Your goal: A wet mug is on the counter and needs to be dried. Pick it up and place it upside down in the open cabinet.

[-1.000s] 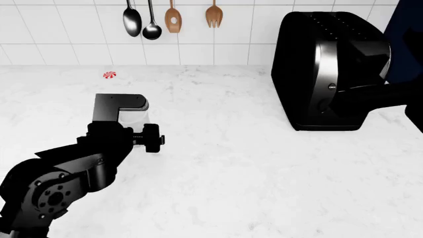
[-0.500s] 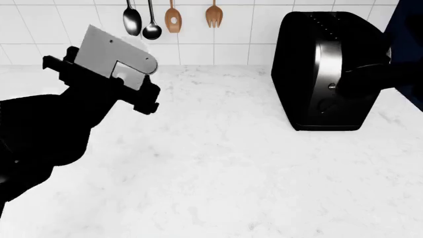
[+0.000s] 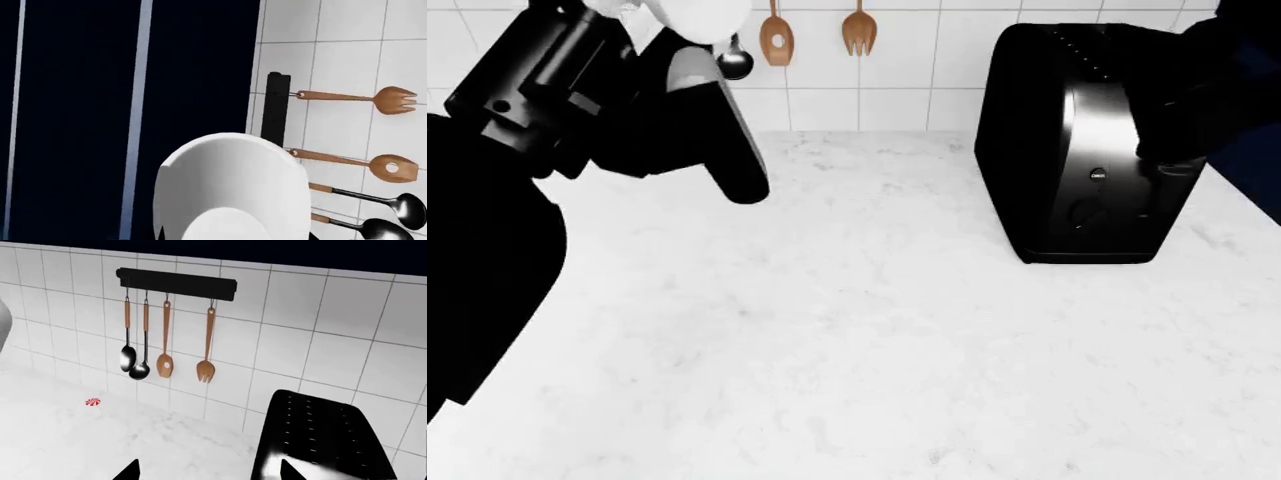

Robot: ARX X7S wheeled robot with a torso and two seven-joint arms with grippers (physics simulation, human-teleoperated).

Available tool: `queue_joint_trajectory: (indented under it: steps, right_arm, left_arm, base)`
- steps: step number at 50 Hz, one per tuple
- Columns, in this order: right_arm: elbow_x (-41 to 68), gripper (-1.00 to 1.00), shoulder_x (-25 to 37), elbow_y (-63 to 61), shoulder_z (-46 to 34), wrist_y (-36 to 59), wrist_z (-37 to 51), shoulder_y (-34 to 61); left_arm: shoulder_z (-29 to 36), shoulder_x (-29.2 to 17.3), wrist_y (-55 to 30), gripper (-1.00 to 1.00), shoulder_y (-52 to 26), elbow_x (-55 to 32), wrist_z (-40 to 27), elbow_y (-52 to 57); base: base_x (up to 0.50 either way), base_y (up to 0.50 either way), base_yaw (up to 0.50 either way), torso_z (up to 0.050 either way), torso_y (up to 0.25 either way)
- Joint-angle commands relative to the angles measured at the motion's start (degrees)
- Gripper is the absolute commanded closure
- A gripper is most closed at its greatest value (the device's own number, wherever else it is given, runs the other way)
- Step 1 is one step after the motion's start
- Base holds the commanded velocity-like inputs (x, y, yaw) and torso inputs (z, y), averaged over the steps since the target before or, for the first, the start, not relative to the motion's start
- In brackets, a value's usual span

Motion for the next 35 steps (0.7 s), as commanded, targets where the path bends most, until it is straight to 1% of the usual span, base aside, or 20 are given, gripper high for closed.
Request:
queue_joint_trajectory:
  steps: [1, 3, 6, 11, 18, 23, 28, 31, 35]
  right_arm:
    - [1.42, -1.00, 0.37, 5.61, -2.64, 6.20, -13.51, 5.81]
    - [1.31, -1.00, 0.27, 6.86, -4.04, 7.45, -16.03, 7.93]
    - [-2.57, -1.00, 0.19, 8.65, -5.78, 8.21, -21.41, 10.28]
    - [-6.17, -1.00, 1.76, 8.50, -8.16, 7.98, -27.91, 10.75]
    - [-4.22, -1.00, 4.64, 7.59, -10.66, 7.52, -30.87, 9.75]
    - [-1.75, -1.00, 6.55, 7.86, -13.14, 7.69, -32.71, 10.11]
    - [0.27, -1.00, 8.10, 8.32, -16.24, 8.02, -34.71, 12.01]
    - [2.46, -1.00, 8.95, 8.61, -18.05, 7.79, -35.39, 13.52]
    - [7.03, -1.00, 9.87, 8.77, -20.66, 7.41, -35.17, 15.37]
  left_arm:
    - [15.27, -3.15, 5.94, 1.00, -10.33, 18.43, 3.56, 0.16]
    - [17.61, -3.59, 7.60, 1.00, -11.49, 21.58, 4.12, 0.19]
    - [19.96, -3.93, 9.67, 1.00, -12.83, 25.54, 4.23, 0.01]
    - [25.77, -4.84, 12.51, 1.00, -14.57, 34.71, 4.80, -1.32]
    - [29.31, -5.45, 14.34, 1.00, -15.15, 41.70, 4.69, -0.93]
    - [31.89, -6.19, 16.73, 1.00, -15.72, 47.54, 3.43, -1.44]
    - [32.92, -7.53, 20.04, 1.00, -16.14, 52.58, -0.47, -1.10]
    - [33.31, -8.40, 21.36, 1.00, -16.28, 52.41, -0.12, 0.34]
    - [34.40, -8.86, 22.43, 1.00, -16.05, 56.94, -1.05, 0.67]
  base:
    - [0.00, 0.00, 0.00, 0.000, 0.000]
    - [0.00, 0.00, 0.00, 0.000, 0.000]
    - [0.00, 0.00, 0.00, 0.000, 0.000]
    - [0.00, 0.00, 0.00, 0.000, 0.000]
    - [0.00, 0.00, 0.00, 0.000, 0.000]
    - [0.00, 0.00, 0.00, 0.000, 0.002]
    - [0.00, 0.00, 0.00, 0.000, 0.000]
    - [0.00, 0.00, 0.00, 0.000, 0.000]
    - [0.00, 0.00, 0.00, 0.000, 0.000]
